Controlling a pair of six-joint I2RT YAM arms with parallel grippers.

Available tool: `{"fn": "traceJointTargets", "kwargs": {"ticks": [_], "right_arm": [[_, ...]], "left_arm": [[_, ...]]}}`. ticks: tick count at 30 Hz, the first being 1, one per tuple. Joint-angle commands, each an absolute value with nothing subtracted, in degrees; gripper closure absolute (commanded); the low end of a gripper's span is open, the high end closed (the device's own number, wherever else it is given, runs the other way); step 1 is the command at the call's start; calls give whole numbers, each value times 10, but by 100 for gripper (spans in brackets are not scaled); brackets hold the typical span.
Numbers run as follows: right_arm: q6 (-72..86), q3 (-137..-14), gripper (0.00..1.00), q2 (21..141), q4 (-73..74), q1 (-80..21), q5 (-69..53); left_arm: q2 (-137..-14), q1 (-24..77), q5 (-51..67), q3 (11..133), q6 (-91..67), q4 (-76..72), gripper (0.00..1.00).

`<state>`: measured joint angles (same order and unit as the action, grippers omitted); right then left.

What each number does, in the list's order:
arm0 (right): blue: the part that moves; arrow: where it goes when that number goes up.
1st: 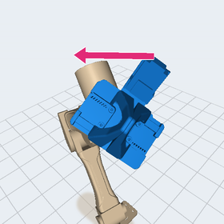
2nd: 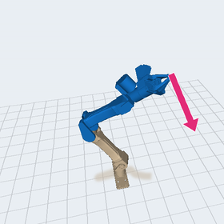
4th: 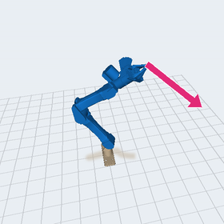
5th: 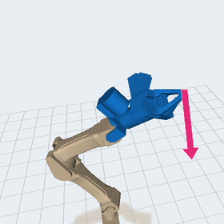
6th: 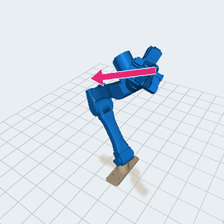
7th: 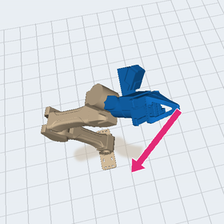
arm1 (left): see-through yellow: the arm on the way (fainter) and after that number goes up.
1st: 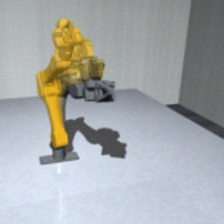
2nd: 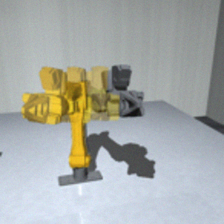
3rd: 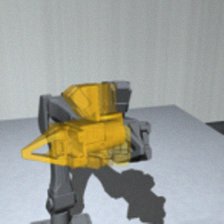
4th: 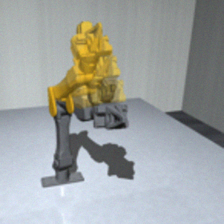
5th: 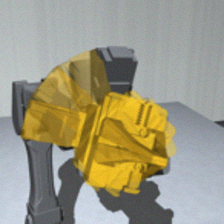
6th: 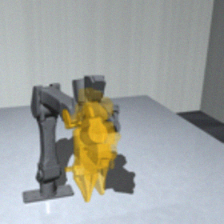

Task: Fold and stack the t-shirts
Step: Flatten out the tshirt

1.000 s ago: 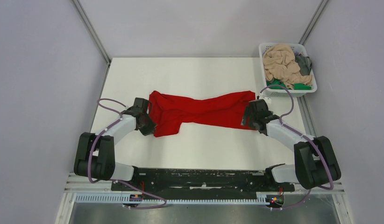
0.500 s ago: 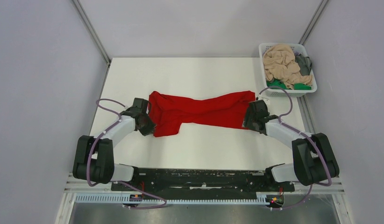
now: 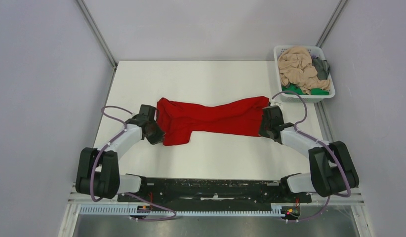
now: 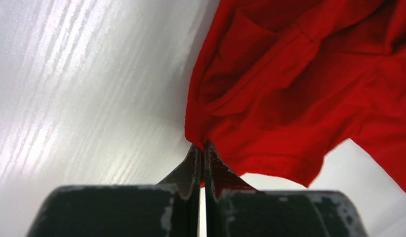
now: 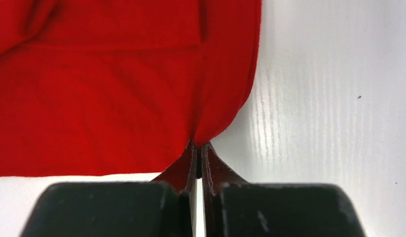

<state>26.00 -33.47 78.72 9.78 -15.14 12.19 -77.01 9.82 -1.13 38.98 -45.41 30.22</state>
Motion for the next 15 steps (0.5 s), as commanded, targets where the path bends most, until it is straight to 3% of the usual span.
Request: {"fn": "traceJointTargets", "kwargs": {"ticks": [1,7,15], "right_arm": [[239,-348,100,735,40,-154,91],[222,-394,100,653,4,-153,107],[190,-460,100,559,-29,-146,186]], "left_arm": [[-708,99,55,410,-447,308,98],[-622,99,103,465,-442,325,98],[-560,99,84,585,-440,312,98]]}}
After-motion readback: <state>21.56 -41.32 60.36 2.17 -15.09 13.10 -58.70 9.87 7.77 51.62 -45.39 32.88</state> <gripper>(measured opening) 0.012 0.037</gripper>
